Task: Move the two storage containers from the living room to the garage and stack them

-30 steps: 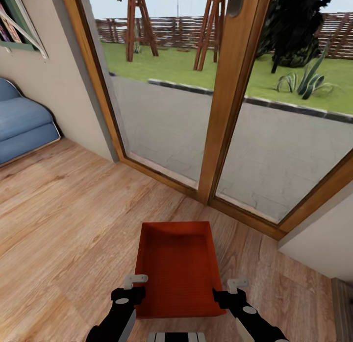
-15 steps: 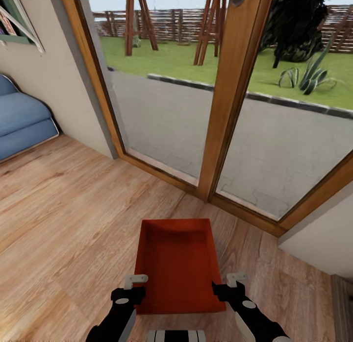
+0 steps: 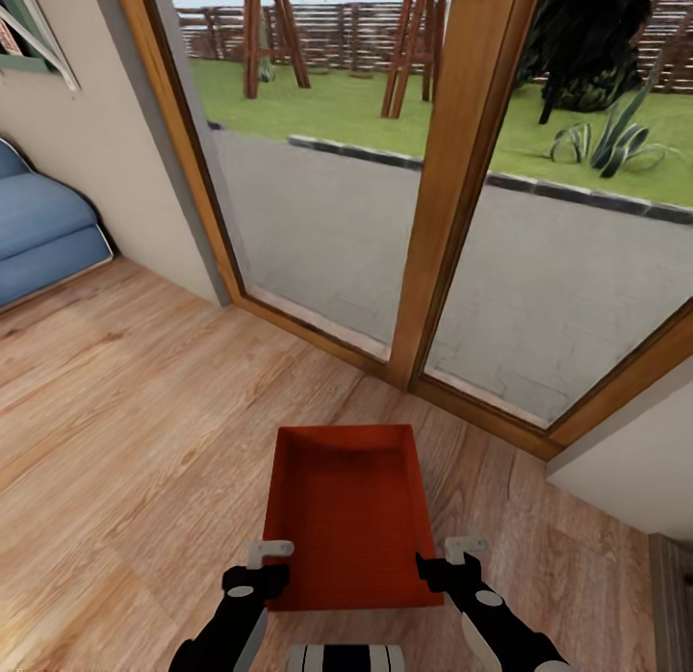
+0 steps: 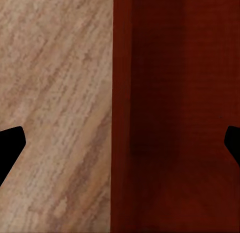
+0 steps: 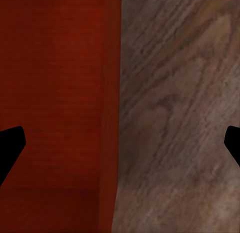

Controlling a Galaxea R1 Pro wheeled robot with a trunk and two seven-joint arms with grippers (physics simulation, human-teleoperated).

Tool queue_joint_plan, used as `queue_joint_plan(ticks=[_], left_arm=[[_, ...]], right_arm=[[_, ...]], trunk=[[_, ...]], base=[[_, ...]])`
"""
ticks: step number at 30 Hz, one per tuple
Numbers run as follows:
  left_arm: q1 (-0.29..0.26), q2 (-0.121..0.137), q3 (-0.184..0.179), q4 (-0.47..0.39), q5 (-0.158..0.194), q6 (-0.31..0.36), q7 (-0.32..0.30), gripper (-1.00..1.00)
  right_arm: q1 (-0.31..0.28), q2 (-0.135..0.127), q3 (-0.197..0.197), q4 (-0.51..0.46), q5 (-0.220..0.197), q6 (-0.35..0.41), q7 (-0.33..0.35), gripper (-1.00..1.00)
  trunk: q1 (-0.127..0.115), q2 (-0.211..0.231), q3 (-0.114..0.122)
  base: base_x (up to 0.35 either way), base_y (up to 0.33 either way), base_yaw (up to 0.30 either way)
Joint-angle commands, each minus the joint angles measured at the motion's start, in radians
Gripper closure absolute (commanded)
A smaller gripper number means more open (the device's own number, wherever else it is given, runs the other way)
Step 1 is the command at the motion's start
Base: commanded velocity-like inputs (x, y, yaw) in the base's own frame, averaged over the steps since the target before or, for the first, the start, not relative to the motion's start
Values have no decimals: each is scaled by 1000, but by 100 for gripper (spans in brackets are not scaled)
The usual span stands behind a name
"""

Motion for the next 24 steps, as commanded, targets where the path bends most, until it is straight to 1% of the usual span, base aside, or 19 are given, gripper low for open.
queue_joint_plan(ticks=[1,6,22,24], left_arm=[[0,-1,3,-2,-10,6,-3,-100],[0,-1,4,-2,-10,7,-25,-100],[0,-1,4,-3,-10,5,-28,-100],[0,-1,4,-3,-10,5,-28,-100]], right_arm=[[-1,-1,7,1,-11,-5,-2,-100],[-1,-1,7,1,-11,-4,-2,-100],[-1,-1,7,1,-11,-6,-3,-100],[-1,-1,7,1,-11,-6,-3,-100]], trunk=[[0,0,-1],[0,0,-2],[0,0,-2],[7,-14,-8]], base=[[0,0,0],[0,0,0],[0,0,0],[0,0,0]])
